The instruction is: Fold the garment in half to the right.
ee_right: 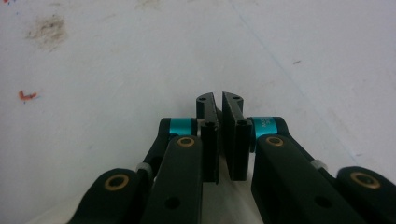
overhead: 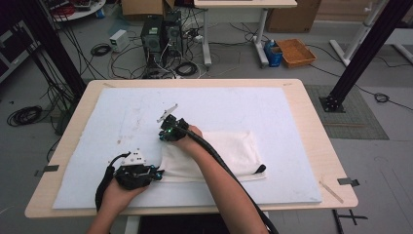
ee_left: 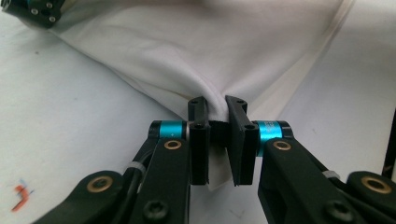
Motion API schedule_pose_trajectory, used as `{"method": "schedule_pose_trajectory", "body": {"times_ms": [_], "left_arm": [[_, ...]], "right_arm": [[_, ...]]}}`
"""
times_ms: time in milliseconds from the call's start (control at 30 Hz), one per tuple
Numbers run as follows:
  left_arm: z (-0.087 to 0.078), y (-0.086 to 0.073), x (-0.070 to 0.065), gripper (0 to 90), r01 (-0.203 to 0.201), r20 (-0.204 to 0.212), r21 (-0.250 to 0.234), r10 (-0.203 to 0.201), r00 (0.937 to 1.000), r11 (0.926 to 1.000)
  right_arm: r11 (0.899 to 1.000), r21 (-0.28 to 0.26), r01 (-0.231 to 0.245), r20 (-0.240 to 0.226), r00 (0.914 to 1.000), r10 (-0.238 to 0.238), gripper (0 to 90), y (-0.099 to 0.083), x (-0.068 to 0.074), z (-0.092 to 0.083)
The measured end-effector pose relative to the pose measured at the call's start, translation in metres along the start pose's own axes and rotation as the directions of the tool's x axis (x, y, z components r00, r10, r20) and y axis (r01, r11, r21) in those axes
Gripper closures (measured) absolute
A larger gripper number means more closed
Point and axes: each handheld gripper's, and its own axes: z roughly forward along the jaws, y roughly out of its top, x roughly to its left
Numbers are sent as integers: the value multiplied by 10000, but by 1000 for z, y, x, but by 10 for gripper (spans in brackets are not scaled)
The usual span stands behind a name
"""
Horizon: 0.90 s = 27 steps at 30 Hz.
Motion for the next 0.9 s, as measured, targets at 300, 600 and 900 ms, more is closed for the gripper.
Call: {"method": "schedule_pose_trajectory", "body": {"times_ms": [300, 600, 900], "left_arm": [[-10, 1, 4, 801, 24, -66, -264, -26, 10000, 9996], [-8, 16, -7, 801, -298, 412, -619, 324, 9986, 9976], [-3, 45, -19, 801, -598, 911, -909, 681, 9935, 9941]], "right_arm": [[9937, -1118, -32, -12, 10000, 30, 875, 11, 3, -14], [9817, -1891, -214, -198, 9996, 180, 874, 5, -4, -43], [9744, -2223, -332, 69, 9993, 356, 874, -12, -19, -79]]}}
